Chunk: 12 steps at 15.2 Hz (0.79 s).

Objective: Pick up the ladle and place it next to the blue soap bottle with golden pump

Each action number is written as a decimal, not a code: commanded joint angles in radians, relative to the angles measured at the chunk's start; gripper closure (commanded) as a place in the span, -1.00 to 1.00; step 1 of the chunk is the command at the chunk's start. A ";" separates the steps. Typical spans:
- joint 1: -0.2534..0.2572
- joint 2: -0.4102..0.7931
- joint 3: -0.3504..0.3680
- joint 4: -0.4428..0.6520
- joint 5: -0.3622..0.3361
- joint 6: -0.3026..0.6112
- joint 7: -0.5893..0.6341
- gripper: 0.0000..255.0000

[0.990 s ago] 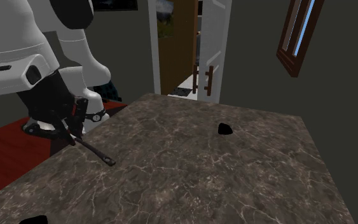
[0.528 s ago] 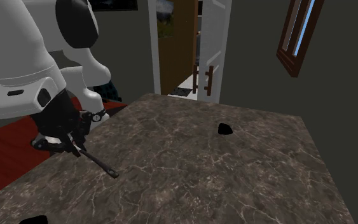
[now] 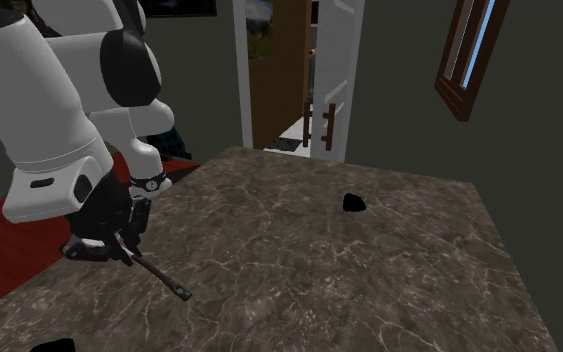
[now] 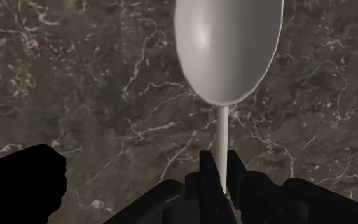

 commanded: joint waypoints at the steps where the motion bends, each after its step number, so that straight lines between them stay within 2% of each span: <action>1: 0.001 0.007 0.000 -0.017 0.001 0.024 -0.002 1.00; 12: 0.002 0.066 0.002 -0.091 0.007 0.157 -0.016 1.00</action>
